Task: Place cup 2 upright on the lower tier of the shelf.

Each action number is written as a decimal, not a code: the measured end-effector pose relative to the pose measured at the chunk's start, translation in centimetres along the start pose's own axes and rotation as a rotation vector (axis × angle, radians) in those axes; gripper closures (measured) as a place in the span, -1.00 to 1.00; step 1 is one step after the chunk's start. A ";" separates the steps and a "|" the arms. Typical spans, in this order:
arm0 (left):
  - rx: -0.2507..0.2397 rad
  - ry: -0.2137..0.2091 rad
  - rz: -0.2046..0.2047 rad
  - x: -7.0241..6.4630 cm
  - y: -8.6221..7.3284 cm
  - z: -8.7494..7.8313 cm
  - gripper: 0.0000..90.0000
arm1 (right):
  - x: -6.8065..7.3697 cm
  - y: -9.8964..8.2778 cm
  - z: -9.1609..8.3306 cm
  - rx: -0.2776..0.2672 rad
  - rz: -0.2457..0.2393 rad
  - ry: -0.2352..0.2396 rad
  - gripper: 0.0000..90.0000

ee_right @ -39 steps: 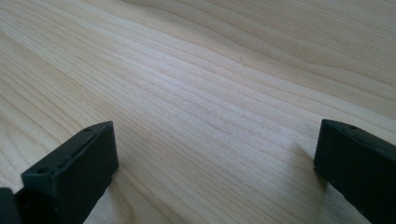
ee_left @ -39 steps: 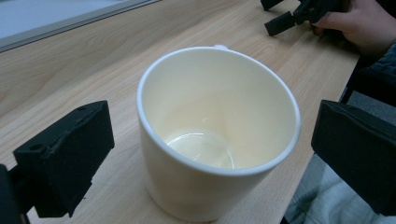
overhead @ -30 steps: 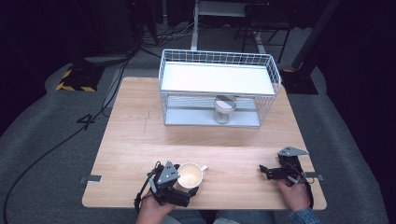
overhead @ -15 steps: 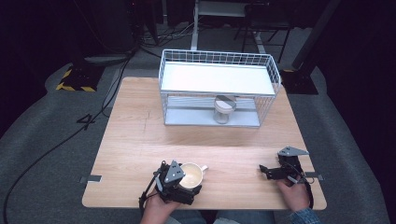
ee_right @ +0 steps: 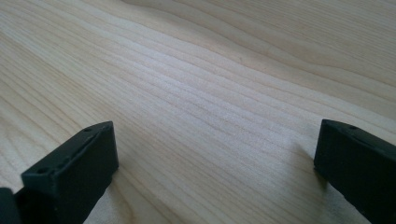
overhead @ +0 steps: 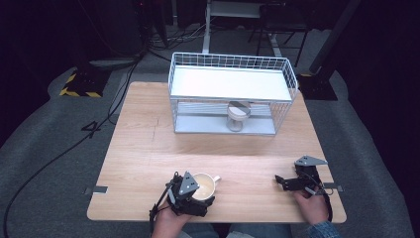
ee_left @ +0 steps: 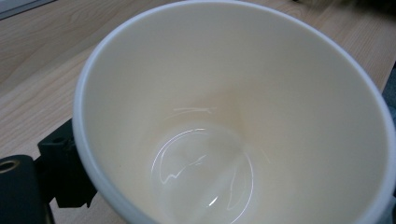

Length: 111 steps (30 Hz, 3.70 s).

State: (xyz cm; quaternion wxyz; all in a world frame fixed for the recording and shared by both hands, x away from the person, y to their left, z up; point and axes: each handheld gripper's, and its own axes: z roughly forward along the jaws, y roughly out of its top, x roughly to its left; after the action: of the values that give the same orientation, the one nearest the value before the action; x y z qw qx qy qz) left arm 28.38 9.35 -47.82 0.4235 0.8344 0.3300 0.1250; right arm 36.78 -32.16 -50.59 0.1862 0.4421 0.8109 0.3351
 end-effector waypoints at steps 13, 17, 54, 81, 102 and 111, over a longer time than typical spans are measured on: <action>-0.003 0.010 0.012 -0.2 0.1 -0.1 -0.81 | 0.0 0.0 0.0 0.000 0.000 0.000 -1.00; -0.003 0.007 0.010 -0.2 0.1 -0.1 -0.80 | 0.0 0.0 0.0 0.000 0.000 0.000 -1.00; -0.061 -0.030 -0.021 2.1 5.0 -3.9 -0.79 | 0.1 0.0 0.0 -0.002 0.007 -0.006 -1.00; -0.125 -0.018 -0.037 4.7 11.2 -6.0 -0.79 | 0.1 0.1 0.1 -0.001 0.019 -0.020 -1.00; -0.186 0.043 -0.020 7.8 16.8 -6.6 -0.79 | 0.2 0.1 0.2 -0.002 0.032 -0.036 -1.00; -0.216 0.063 -0.010 9.0 19.3 -6.6 -0.79 | 0.2 0.2 0.2 -0.002 0.033 -0.035 -1.00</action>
State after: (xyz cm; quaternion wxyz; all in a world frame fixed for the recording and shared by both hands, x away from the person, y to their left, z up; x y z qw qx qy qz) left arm 40.49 11.23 -29.17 0.5011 0.7779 0.3316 0.1838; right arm 36.89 -31.85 -50.62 0.1954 0.4612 0.7996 0.3312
